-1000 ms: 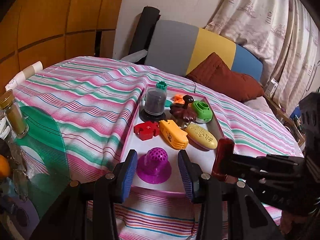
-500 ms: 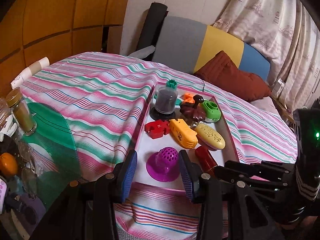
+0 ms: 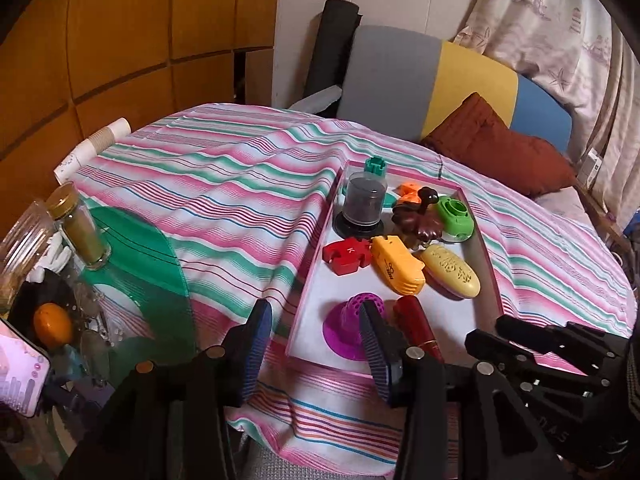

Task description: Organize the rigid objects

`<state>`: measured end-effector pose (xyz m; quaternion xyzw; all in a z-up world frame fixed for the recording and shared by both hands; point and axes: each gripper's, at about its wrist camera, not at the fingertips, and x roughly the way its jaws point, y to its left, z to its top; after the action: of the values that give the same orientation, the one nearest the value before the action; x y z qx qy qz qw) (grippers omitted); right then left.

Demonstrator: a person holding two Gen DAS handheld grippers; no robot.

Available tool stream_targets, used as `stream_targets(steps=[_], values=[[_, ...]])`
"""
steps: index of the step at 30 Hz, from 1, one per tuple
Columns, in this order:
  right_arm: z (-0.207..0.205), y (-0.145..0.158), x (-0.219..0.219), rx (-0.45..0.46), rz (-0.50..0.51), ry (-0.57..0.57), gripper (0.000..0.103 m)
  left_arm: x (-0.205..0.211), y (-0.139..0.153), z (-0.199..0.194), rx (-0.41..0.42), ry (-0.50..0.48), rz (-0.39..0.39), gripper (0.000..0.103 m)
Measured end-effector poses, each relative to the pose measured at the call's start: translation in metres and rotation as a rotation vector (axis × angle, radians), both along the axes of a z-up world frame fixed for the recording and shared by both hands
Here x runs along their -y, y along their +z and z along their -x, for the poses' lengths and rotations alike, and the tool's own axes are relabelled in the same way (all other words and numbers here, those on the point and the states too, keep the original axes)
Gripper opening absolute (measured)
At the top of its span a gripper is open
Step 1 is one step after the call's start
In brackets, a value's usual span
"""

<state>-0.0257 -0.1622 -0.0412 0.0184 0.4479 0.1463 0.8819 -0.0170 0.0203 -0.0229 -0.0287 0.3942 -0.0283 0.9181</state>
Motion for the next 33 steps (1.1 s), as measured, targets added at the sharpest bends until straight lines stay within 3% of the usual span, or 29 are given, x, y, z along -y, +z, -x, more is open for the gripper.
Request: stream_targets(steps=[4,6,14,21,33], values=[[0.004,0.006,0.002,0.025,0.005,-0.023,0.045,0.0,0.003,-0.001,-0.014,0.025,-0.03,0.045],[0.005,0.01,0.001,0.042,0.019,-0.038,0.055,0.0,0.005,0.0,-0.016,0.035,-0.044,0.045],[0.009,0.027,0.002,0.094,0.024,-0.09,0.073,0.006,0.01,-0.001,-0.039,0.075,-0.137,0.045],[0.011,0.043,0.005,0.15,0.047,-0.163,0.086,0.01,0.007,-0.001,-0.079,0.05,-0.133,0.045],[0.014,0.047,0.013,0.186,0.056,-0.233,0.087,0.017,0.008,0.003,-0.092,0.021,-0.153,0.045]])
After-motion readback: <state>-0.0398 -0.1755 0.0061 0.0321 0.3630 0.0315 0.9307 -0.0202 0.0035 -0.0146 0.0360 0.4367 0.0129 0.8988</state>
